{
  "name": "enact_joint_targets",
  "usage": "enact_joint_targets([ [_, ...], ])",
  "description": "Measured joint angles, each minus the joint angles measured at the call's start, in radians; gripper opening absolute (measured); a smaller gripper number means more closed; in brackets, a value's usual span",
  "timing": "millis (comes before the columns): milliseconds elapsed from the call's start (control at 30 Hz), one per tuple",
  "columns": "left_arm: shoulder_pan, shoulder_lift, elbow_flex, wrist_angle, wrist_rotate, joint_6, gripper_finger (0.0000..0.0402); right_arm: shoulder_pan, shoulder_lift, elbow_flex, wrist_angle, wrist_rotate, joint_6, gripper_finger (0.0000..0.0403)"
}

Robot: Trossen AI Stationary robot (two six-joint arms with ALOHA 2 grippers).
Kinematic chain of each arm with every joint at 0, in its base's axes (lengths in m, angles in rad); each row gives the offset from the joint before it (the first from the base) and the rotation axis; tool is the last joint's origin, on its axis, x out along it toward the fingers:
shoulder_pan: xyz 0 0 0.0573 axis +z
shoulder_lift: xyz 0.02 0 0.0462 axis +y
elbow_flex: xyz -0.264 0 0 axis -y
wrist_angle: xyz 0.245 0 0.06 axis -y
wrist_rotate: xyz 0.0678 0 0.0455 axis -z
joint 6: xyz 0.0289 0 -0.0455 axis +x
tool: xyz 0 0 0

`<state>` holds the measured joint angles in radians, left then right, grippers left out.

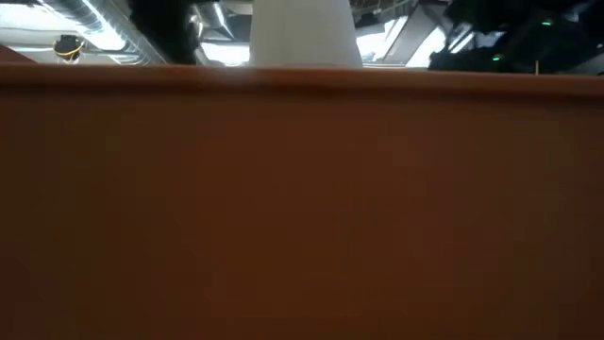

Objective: Pick and place rubber bands into bin
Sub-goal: Put the yellow rubber band into the orange bin

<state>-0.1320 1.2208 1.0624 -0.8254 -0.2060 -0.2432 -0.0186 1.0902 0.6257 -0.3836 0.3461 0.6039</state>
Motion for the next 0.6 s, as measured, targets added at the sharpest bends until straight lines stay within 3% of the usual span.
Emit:
enact_joint_targets([
  [267,0.059,-0.276,-0.342,0.240,0.064,-0.067,0.0002,-0.163,0.247,0.251,-0.400,-0.145,0.092,0.0145],
  [433,0.069,-0.350,-0.416,0.248,0.071,-0.140,0.0002,-0.234,0.366,0.279,-0.414,-0.314,-0.049,0.0145],
  [600,0.069,-0.362,-0.425,0.258,0.071,-0.147,0.0002,-0.278,0.463,0.279,-0.431,-0.343,-0.140,0.0127],
])
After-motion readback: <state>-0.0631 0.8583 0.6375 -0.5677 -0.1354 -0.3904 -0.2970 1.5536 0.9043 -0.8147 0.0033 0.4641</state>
